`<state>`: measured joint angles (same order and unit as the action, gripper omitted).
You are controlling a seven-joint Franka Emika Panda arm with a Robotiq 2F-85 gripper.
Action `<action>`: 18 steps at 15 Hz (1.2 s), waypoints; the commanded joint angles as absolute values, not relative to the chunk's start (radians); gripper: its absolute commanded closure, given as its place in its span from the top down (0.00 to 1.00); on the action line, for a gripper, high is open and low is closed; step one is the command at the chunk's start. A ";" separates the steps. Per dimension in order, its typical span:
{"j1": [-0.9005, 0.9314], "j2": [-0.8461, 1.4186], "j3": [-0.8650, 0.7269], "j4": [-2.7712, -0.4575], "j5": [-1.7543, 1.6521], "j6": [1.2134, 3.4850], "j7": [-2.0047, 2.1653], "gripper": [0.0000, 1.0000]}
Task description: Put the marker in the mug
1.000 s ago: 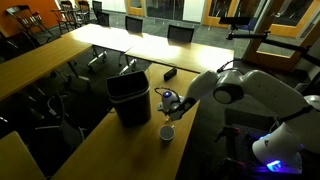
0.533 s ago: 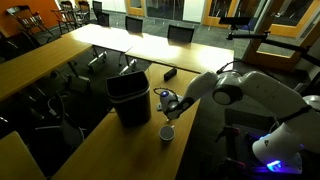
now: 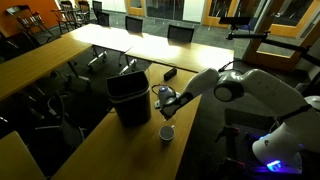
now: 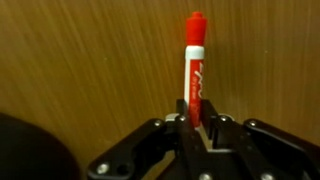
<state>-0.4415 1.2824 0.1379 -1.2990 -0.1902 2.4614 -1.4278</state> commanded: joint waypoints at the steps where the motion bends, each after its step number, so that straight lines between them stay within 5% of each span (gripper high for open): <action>1: -0.542 1.220 0.255 -1.333 -0.084 2.362 -1.632 0.05; 9: -0.619 1.126 0.317 -1.330 0.195 1.978 -2.000 0.05; 18: -0.505 1.130 0.281 -1.323 0.327 1.885 -2.068 0.05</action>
